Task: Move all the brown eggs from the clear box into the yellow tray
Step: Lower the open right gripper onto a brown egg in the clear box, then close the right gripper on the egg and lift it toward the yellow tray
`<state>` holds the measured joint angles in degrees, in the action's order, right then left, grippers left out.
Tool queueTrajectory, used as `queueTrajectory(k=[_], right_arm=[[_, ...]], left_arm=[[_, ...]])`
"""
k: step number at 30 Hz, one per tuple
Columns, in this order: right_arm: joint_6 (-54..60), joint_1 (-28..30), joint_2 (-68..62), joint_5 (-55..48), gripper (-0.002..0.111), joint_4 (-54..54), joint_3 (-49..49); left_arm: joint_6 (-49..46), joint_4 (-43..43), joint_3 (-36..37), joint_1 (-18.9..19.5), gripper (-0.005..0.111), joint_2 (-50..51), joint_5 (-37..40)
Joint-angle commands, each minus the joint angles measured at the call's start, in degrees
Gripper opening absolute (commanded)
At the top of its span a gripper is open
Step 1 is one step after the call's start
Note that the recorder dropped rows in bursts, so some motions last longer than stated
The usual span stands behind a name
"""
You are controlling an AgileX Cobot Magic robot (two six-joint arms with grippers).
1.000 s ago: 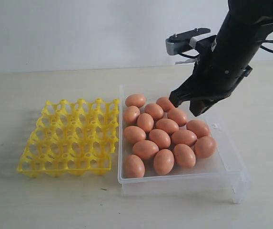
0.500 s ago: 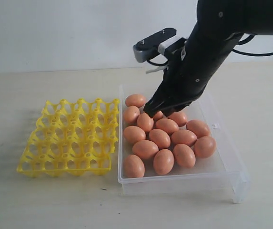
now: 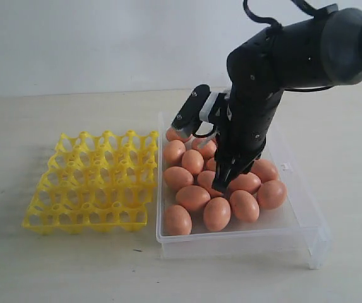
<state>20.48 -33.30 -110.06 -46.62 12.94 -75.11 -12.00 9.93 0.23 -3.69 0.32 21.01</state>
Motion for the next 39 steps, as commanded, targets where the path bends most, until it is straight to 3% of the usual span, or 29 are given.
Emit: queueTrajectory(k=[1,7,11,29,32,36,39], right_arm=[[3.84,-0.05,-3.66,3.82,0.048,2.38,-0.13],[3.95,-0.05,-6.37,4.93,0.050,4.80,-0.13],[3.44,0.07,-6.97,4.93,0.061,4.93,-0.13],[2.05,0.14,-9.80,6.02,0.056,3.53,1.14],[1.94,0.14,-9.80,6.39,0.046,3.53,1.49],[1.94,0.14,-9.42,6.39,0.004,2.43,1.49],[1.50,0.14,-7.99,8.09,0.000,1.98,1.49]], left_arm=[[0.01,-0.12,-0.23,-0.25,0.000,-0.32,-0.35],[0.01,-0.12,-0.23,-0.25,0.000,-0.32,-0.35],[0.01,-0.12,-0.23,-0.25,0.000,-0.32,-0.35],[0.01,-0.12,-0.23,-0.25,0.000,-0.32,-0.35],[0.01,-0.12,-0.23,-0.25,0.000,-0.32,-0.35],[0.01,-0.12,-0.23,-0.25,0.000,-0.32,-0.35],[0.01,-0.12,-0.23,-0.25,0.000,-0.32,-0.35]])
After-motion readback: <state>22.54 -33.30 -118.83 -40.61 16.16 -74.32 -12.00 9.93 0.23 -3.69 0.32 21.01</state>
